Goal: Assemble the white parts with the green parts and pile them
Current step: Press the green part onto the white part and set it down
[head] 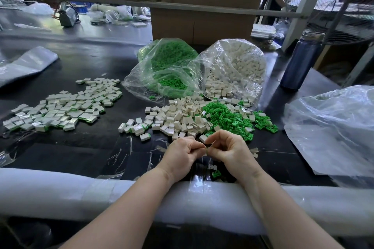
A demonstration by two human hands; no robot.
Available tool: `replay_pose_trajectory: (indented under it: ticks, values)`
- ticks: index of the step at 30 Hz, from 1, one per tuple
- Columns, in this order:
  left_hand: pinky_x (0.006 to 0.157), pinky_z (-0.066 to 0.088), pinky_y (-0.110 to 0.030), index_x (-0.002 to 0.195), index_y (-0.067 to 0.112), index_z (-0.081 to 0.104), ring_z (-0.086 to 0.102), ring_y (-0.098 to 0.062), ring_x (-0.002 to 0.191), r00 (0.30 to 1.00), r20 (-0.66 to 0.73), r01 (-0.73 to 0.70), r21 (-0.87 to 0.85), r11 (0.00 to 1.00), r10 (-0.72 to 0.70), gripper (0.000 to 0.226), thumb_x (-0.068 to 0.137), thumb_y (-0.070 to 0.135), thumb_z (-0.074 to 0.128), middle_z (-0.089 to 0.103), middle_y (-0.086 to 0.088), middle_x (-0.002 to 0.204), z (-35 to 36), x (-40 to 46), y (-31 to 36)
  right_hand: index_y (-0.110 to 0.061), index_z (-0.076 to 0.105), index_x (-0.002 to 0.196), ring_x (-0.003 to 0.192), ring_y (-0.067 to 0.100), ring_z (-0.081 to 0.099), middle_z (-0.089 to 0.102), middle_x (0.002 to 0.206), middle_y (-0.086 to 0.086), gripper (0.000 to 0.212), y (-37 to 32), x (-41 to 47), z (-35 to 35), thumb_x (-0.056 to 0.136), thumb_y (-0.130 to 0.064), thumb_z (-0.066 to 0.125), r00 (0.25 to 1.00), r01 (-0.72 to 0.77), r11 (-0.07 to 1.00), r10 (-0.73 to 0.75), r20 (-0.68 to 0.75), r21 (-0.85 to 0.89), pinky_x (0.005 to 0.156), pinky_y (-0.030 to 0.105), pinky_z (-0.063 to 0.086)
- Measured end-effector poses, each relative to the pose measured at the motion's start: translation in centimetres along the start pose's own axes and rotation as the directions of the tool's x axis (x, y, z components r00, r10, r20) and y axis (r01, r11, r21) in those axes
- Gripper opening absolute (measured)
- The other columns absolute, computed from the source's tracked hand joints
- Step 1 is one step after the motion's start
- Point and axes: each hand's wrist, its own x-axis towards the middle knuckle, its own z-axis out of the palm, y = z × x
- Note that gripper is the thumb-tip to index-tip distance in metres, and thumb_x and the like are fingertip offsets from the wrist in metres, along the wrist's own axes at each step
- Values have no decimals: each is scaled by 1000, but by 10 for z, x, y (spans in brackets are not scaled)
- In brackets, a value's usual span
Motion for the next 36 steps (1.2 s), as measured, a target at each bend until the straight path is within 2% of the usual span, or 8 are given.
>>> replay_pose_trajectory:
  ticks: [7,11,15,18,22,26,31,36]
  values:
    - [77,42,-23,94,4,72,49,-10,74,999,29,-33,24,999,33,15,87,11,62,50,9,72,-1,0,-1,-11,63,78,58,7,54,59,61,-4,22,1,0,-3,76,10,68,1000,-7,1000,7,26,6,58,18,47]
    - [73,44,-9,93,8,72,58,1,71,999,-45,16,-174,985,-24,13,85,5,63,61,12,74,-2,1,-2,-6,64,79,58,14,56,63,64,5,12,3,1,-2,78,4,69,998,-29,991,37,-56,131,55,23,51]
    - [74,50,-13,86,22,69,64,2,73,996,-46,53,-326,944,-72,20,86,4,61,68,12,78,-3,0,-1,-7,64,74,52,11,56,64,59,3,9,4,2,2,81,-3,69,990,-44,991,60,-127,126,51,22,50]
    - [79,53,-18,93,11,71,67,-11,83,994,-47,74,-353,933,-96,13,85,6,62,71,-2,89,-3,0,-1,-4,65,76,51,11,55,63,60,5,9,4,2,2,84,-5,65,991,-70,992,80,-107,101,50,21,48]
    - [80,53,-24,92,9,68,65,-18,83,988,-76,104,-287,952,-131,9,86,12,63,70,-8,87,-2,1,-3,-7,62,75,49,7,53,61,58,2,13,3,2,3,87,-7,62,993,-76,994,82,-85,79,49,20,46]
    - [76,52,-23,90,12,67,63,-12,76,991,-64,103,-217,971,-120,7,88,14,61,66,0,78,0,2,-3,-9,60,73,44,1,51,58,51,-6,16,3,2,3,89,-6,60,994,-81,994,86,-65,74,46,15,42]
    - [83,53,-30,94,7,71,65,-21,85,993,-47,100,-181,978,-110,12,87,11,62,69,-7,87,0,1,-4,-14,60,69,45,0,48,56,53,-5,21,3,4,4,89,-7,60,994,-104,995,103,-40,-8,46,15,40]
    - [78,49,-18,99,8,71,61,-9,79,998,-36,54,-66,996,-56,16,87,13,63,64,3,81,1,-1,-4,-11,61,69,51,9,47,56,57,2,19,3,4,2,87,-5,62,992,-124,990,124,-10,-70,50,19,41]
